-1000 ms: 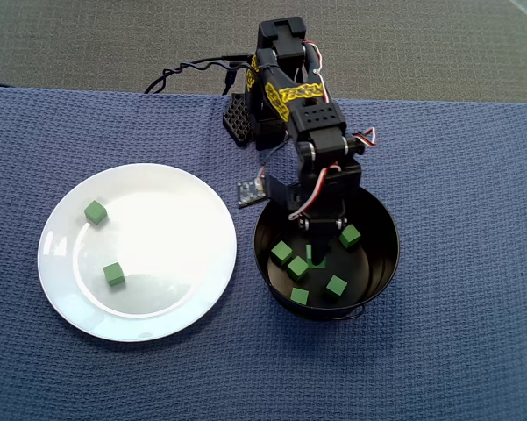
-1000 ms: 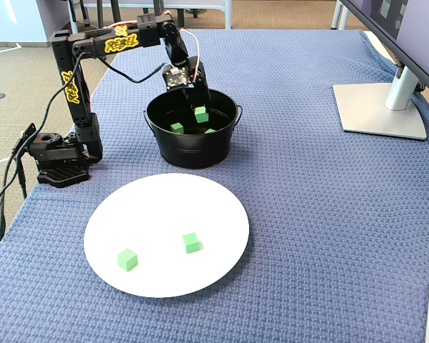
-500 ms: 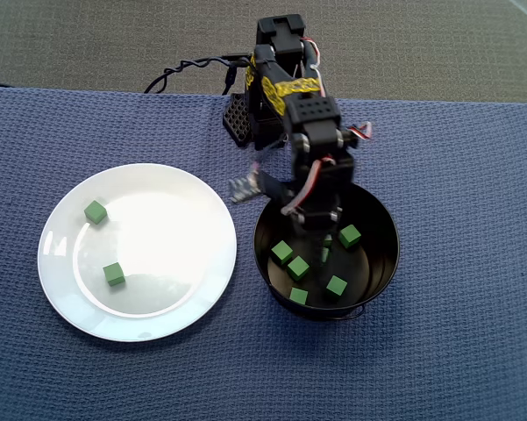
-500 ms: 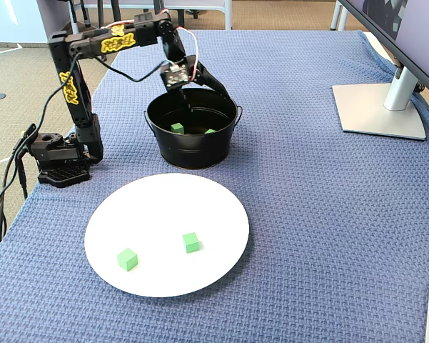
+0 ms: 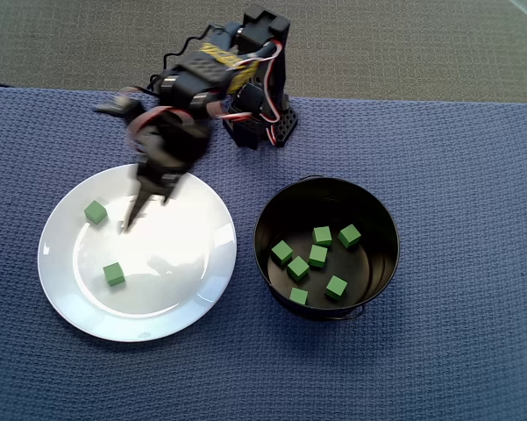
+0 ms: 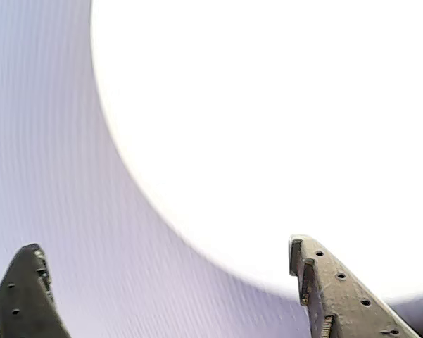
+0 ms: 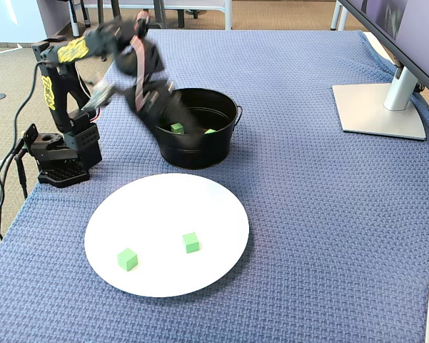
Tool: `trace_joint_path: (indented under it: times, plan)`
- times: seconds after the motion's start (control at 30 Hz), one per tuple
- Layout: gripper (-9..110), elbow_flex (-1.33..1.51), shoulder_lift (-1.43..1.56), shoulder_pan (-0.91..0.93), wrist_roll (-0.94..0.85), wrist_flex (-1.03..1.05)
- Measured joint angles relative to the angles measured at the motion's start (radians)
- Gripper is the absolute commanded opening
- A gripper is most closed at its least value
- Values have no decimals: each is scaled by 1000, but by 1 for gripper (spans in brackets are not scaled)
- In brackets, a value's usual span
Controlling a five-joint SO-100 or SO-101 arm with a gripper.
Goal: Pick up the green cubes from the white plate and place them in the black recipient
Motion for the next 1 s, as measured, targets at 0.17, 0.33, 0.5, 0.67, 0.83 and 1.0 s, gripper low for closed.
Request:
trace_joint_path:
  times: [0.17,0.33,0.5,0.67,0.83,1.0]
  plan:
    - [37,106,-143,127,-34,-107]
    - [37,115,-245,227,-71,-146]
    - [36,103,-353,299,-95,-158]
    - [34,37,-463,368,-124,-156]
    - [31,-40,-541,382,-130,-126]
    - [30,-141,-620,387,-138,-74]
